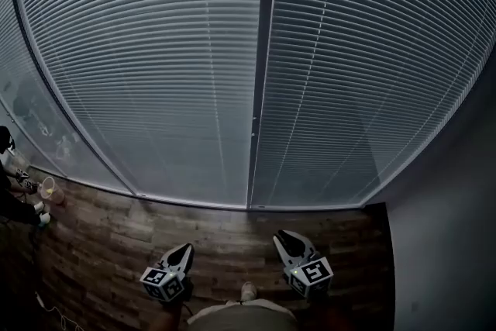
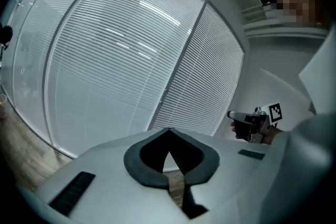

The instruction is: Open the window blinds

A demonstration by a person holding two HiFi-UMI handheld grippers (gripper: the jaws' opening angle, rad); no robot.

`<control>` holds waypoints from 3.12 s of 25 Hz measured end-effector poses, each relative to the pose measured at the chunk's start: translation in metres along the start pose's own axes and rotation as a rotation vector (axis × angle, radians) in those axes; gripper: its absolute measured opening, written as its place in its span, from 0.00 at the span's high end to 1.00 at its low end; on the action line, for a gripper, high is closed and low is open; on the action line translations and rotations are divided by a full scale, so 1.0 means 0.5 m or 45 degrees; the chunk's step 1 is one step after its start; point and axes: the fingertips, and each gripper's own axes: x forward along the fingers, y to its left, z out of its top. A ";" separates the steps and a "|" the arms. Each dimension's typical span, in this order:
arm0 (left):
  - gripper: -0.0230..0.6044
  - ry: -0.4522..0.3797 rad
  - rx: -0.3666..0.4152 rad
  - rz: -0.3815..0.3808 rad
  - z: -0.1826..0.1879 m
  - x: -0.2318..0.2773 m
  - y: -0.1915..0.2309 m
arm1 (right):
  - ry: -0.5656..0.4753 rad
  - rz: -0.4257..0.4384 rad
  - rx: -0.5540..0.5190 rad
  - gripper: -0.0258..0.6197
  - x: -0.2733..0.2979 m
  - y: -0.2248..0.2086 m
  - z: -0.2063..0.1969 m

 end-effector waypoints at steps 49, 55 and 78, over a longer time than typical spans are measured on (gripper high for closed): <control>0.94 0.001 -0.201 -0.115 -0.085 0.096 0.020 | 0.383 0.367 -0.096 0.87 0.151 -0.060 -0.146; 0.94 0.012 -0.230 -0.108 -0.085 0.082 0.022 | 0.390 0.372 -0.117 0.87 0.156 -0.037 -0.125; 0.94 0.019 -0.147 -0.168 -0.063 0.159 -0.028 | 0.310 0.270 -0.081 0.87 0.104 -0.094 -0.131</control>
